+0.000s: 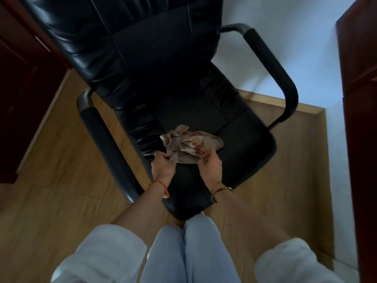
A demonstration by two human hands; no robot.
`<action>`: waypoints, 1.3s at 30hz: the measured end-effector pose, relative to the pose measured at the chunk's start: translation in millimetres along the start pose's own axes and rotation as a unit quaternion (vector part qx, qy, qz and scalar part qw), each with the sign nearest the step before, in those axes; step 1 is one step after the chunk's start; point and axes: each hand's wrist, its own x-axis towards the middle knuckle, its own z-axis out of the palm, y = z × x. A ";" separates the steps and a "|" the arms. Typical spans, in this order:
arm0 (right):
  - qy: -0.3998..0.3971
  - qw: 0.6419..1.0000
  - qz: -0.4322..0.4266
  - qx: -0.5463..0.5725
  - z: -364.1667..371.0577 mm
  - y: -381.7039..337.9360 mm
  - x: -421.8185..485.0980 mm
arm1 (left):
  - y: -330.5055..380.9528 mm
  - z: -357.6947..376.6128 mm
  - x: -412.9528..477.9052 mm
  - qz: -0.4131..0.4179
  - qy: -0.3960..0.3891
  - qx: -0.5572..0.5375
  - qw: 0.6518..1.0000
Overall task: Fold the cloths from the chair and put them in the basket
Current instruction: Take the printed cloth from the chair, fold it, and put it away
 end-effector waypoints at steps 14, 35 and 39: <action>-0.017 0.931 0.080 0.356 -217.4 -127.4 -95.3 | 149.9 -172.3 -152.3 0.207 -0.099 -0.168 0.959; 0.393 0.889 -0.093 0.214 -531.1 -120.6 -285.5 | 404.3 -139.1 -443.5 0.660 -0.187 -0.037 0.726; 0.412 0.871 -0.067 0.260 -575.0 -80.8 -307.4 | 421.3 -86.6 -482.4 0.676 -0.270 -0.024 0.685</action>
